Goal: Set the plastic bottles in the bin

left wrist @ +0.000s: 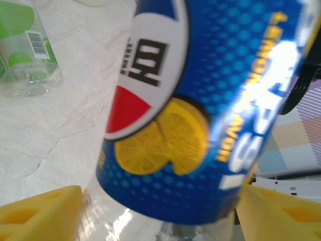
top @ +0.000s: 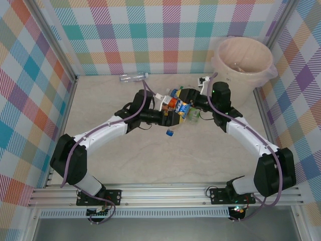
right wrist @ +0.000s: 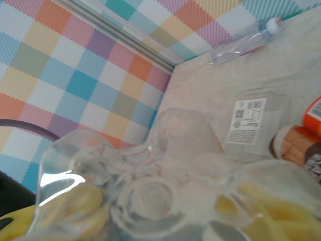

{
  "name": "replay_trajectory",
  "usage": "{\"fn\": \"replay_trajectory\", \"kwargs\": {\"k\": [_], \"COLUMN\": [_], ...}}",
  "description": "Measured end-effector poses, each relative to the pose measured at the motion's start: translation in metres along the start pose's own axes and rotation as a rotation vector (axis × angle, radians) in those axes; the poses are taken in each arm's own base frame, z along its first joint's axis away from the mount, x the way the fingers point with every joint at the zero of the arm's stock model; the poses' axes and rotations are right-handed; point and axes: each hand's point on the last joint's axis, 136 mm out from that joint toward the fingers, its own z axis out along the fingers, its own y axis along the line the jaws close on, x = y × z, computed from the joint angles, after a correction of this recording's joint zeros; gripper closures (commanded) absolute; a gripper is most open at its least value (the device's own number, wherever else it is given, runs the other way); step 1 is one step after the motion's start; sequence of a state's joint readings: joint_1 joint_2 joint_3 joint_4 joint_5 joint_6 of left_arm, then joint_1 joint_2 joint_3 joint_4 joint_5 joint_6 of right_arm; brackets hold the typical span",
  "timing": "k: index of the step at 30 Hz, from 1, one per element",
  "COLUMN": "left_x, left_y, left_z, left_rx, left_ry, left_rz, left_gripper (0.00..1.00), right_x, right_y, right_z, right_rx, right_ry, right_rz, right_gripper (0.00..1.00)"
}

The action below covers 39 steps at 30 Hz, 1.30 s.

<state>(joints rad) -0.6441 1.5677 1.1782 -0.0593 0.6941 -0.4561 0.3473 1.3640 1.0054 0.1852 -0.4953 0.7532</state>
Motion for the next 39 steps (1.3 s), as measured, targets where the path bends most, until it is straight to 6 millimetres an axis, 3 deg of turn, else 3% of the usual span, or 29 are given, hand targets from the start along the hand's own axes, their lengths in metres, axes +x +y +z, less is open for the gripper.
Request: {"fn": "replay_trajectory", "kwargs": {"k": [4,11,17,20,23,29,33,39], "left_x": [-0.012,-0.019,-0.035,-0.046,-0.047,-0.026,-0.006,0.003], "left_y": [-0.006,0.01,0.014,0.028,0.053,0.102,0.122,0.129], "left_z": [-0.003,-0.011,-0.049,-0.081,-0.116,-0.175,-0.191,-0.197], "left_rx": [-0.01,-0.115,-0.266,-0.415,-0.6,-0.864,-0.944,-0.982], "left_ry": [-0.026,-0.082,-0.24,-0.357,-0.448,-0.564,-0.579,-0.582], "left_rz": [0.019,0.011,0.026,-0.011,-0.096,-0.272,-0.351,-0.381], "left_gripper": [0.02,0.0,0.0,0.0,0.0,0.0,0.0,0.0], "right_x": [0.0,-0.002,-0.025,-0.046,-0.074,-0.141,-0.181,-0.241], "right_y": [-0.009,-0.028,-0.044,-0.051,-0.053,-0.05,-0.036,-0.007], "right_z": [-0.001,-0.008,-0.029,-0.043,-0.062,-0.104,-0.113,-0.124], "right_rx": [0.045,0.115,0.201,0.271,0.343,0.458,0.483,0.501], "right_ry": [-0.007,-0.007,-0.06,-0.099,-0.151,-0.283,-0.342,-0.44], "right_rz": [0.0,-0.003,-0.008,-0.03,-0.067,-0.157,-0.229,-0.344], "right_gripper": [0.53,0.55,0.57,0.59,0.59,0.59,0.59,0.6]}}
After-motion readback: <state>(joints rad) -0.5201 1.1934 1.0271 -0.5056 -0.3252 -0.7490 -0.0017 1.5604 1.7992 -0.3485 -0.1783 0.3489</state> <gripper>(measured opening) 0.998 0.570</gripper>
